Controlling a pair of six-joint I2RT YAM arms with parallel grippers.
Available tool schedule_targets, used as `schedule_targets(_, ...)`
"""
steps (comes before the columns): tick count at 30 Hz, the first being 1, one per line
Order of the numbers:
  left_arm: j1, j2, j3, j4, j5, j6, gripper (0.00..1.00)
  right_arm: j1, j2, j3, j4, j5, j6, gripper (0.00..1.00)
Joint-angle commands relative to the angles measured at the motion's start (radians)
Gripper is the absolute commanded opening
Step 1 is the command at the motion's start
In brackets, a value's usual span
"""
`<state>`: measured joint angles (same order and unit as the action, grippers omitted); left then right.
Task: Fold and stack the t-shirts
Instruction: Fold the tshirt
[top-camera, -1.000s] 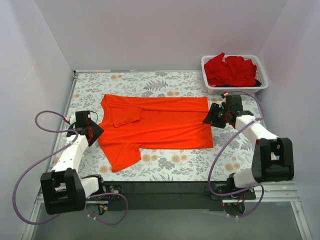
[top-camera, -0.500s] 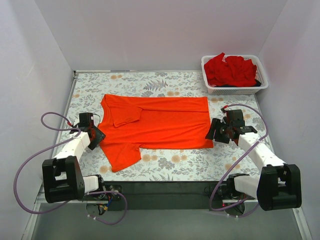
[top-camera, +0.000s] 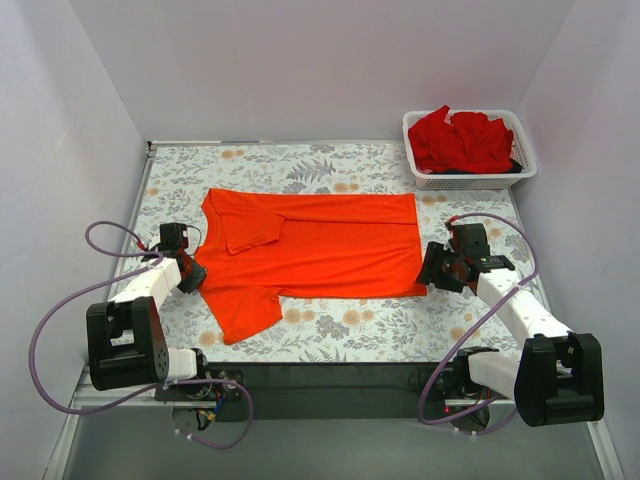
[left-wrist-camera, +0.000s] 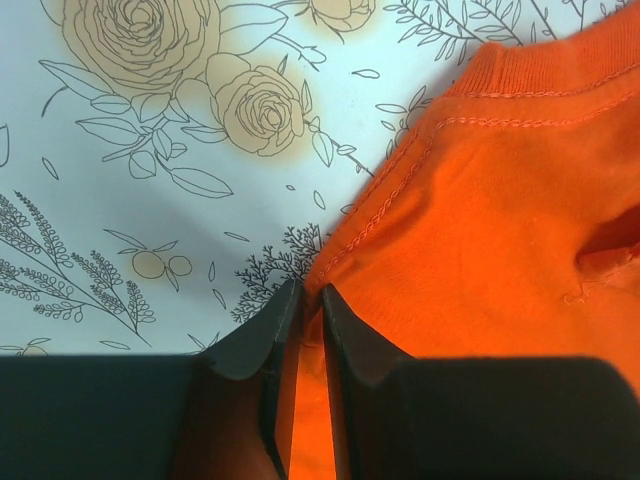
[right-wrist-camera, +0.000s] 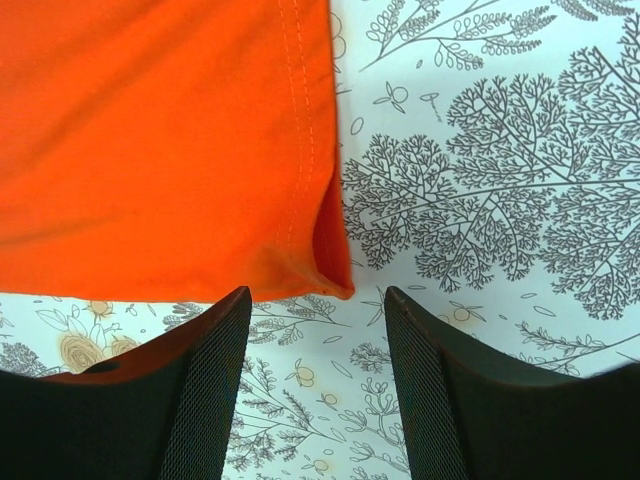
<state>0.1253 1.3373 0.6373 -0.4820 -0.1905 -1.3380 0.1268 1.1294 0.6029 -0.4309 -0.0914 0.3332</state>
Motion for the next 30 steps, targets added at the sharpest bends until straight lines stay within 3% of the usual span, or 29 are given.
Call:
schedule_targets(1,0.004,-0.006,-0.007,-0.009,0.008,0.005,0.13,0.004,-0.017,-0.006,-0.032,0.03,-0.002,0.62)
schedule_targets(9,0.004,-0.044,-0.008,-0.009,0.025,0.003,0.08,0.002,0.018,-0.022,-0.04,0.002,0.058,0.49)
schedule_targets(30,0.0,-0.113,-0.018,-0.003,0.037,0.003,0.08,0.002,0.023,-0.045,-0.028,0.067,0.34,0.48)
